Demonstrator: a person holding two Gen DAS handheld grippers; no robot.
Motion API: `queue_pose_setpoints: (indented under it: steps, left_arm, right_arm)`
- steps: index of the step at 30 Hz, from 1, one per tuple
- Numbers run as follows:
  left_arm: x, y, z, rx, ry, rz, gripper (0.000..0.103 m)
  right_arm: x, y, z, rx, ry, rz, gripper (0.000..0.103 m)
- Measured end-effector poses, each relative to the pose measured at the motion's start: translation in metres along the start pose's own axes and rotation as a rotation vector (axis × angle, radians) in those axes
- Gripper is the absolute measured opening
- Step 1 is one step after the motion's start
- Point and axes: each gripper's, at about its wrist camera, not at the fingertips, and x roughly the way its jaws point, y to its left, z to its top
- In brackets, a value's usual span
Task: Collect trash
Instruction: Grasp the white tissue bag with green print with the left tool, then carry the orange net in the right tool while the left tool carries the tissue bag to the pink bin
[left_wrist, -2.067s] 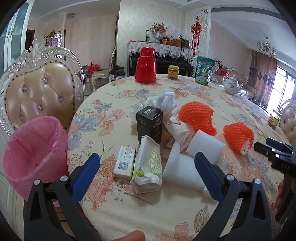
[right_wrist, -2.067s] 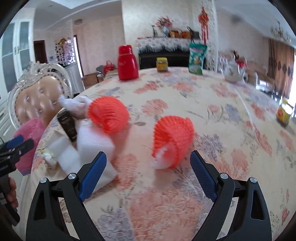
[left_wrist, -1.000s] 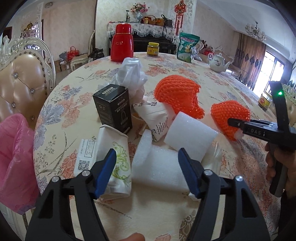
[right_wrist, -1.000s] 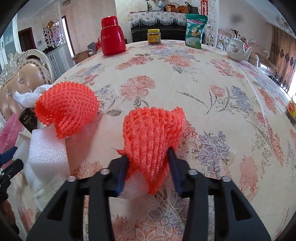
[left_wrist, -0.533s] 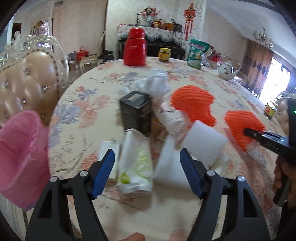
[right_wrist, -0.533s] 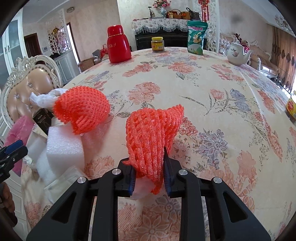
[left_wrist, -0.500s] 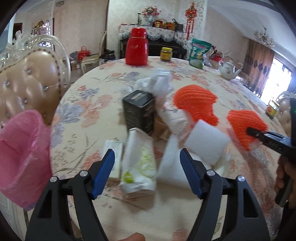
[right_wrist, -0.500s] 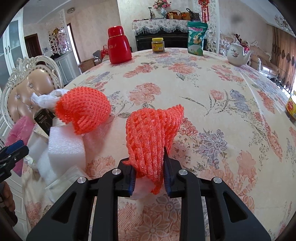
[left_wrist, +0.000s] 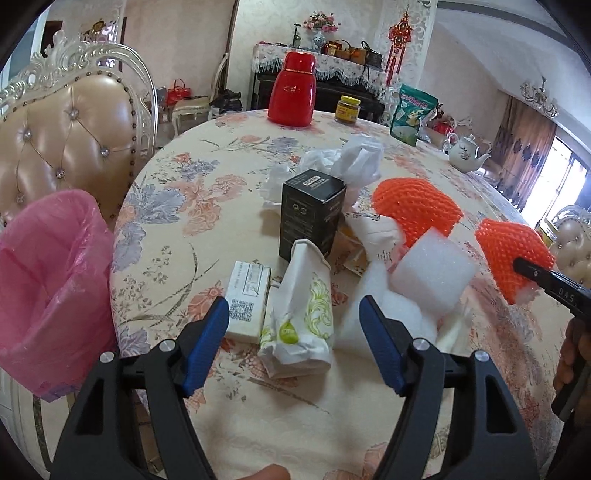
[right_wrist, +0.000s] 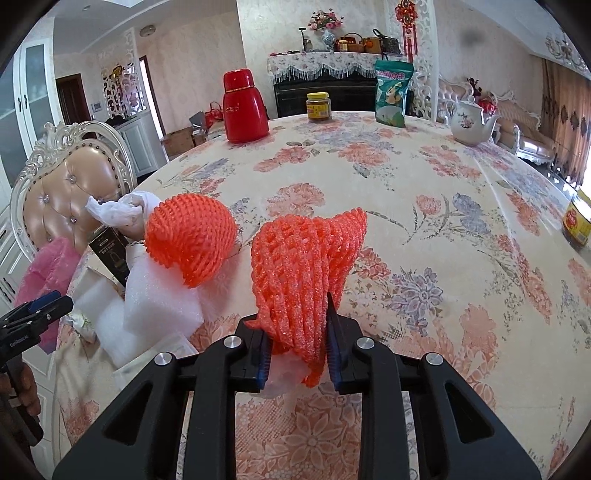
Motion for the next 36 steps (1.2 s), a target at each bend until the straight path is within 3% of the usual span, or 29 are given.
queue_pose_setpoints:
  steps: [7,13,20,23,36]
  left_arm:
    - [0.000,0.003,-0.006,-0.005,0.014,-0.004,0.070]
    - [0.016,0.002,-0.012,-0.006,0.072,-0.027,0.050]
    - [0.030,-0.008,-0.012,0.018,0.100,-0.024,0.050]
    - [0.035,-0.014,-0.013,0.055,0.122,-0.008,0.045]
    - [-0.005,-0.008,-0.001,0.042,0.022,-0.042,0.044]
  right_arm:
    - [-0.003,0.016,0.000,-0.026,-0.004,0.026,0.025]
    - [-0.002,0.024,-0.003,-0.036,0.005,0.041,0.025]
    - [-0.005,0.037,-0.007,-0.058,0.009,0.063,0.025]
    - [-0.007,0.043,-0.007,-0.068,0.008,0.077,0.025]
    - [-0.020,0.059,-0.001,-0.089,-0.027,0.104,0.025]
